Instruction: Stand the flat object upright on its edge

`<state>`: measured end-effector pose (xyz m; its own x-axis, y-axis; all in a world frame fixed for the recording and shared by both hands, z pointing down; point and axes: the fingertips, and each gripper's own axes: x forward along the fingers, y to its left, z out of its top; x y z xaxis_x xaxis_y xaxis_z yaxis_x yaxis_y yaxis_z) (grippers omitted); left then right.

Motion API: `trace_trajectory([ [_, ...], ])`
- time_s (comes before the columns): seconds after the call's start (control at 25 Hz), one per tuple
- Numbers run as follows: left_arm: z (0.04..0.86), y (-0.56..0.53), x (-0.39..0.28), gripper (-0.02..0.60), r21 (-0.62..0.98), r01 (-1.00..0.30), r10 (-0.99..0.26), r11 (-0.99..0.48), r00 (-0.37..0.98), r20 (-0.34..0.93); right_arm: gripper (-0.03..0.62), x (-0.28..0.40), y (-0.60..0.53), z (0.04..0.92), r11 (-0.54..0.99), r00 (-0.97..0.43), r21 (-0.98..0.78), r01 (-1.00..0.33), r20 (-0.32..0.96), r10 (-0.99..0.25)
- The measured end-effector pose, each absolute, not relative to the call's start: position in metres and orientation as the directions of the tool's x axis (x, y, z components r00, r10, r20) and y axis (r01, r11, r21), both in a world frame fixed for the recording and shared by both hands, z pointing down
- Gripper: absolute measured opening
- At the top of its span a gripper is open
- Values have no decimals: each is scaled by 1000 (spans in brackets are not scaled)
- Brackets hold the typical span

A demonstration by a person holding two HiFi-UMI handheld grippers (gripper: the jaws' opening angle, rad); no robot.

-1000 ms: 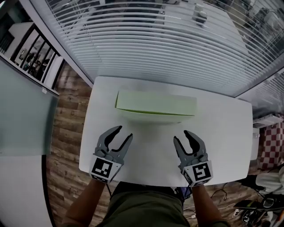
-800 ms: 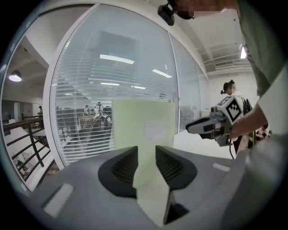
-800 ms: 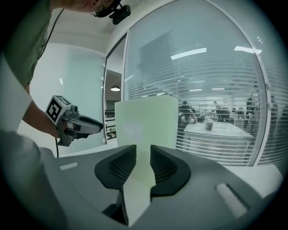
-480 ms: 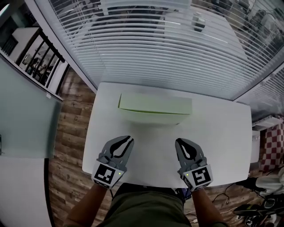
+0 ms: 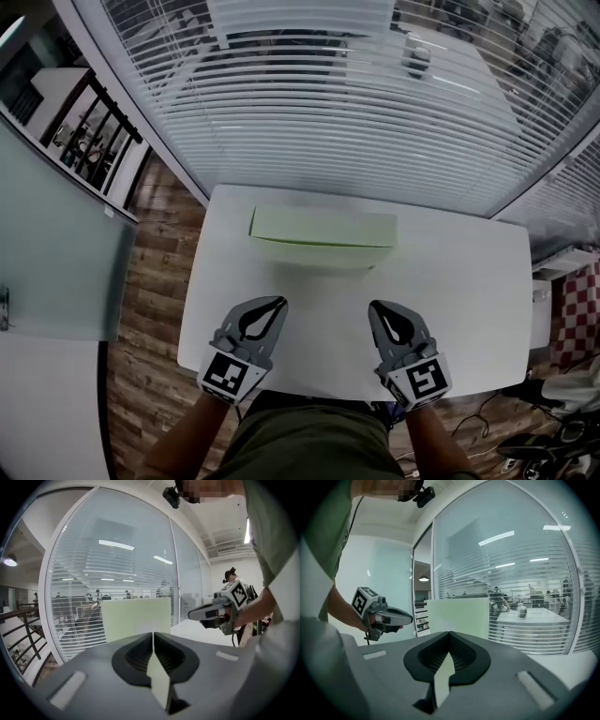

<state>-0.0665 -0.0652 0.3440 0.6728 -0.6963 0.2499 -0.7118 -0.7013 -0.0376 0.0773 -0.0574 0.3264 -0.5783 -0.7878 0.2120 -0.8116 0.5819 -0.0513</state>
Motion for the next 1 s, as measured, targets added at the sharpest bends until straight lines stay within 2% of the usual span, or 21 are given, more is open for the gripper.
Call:
trace_trajectory([
  [0.4, 326, -55, -46, 0, -39, -685, -674, -727, 702, 231, 11, 74, -48, 309, 620, -622, -75, -781, 186, -760],
  [1.0, 332, -51, -43, 0, -11, -671, -653, -742, 718, 240, 11, 68, -48, 322, 635, -637, -96, -766, 247, -731],
])
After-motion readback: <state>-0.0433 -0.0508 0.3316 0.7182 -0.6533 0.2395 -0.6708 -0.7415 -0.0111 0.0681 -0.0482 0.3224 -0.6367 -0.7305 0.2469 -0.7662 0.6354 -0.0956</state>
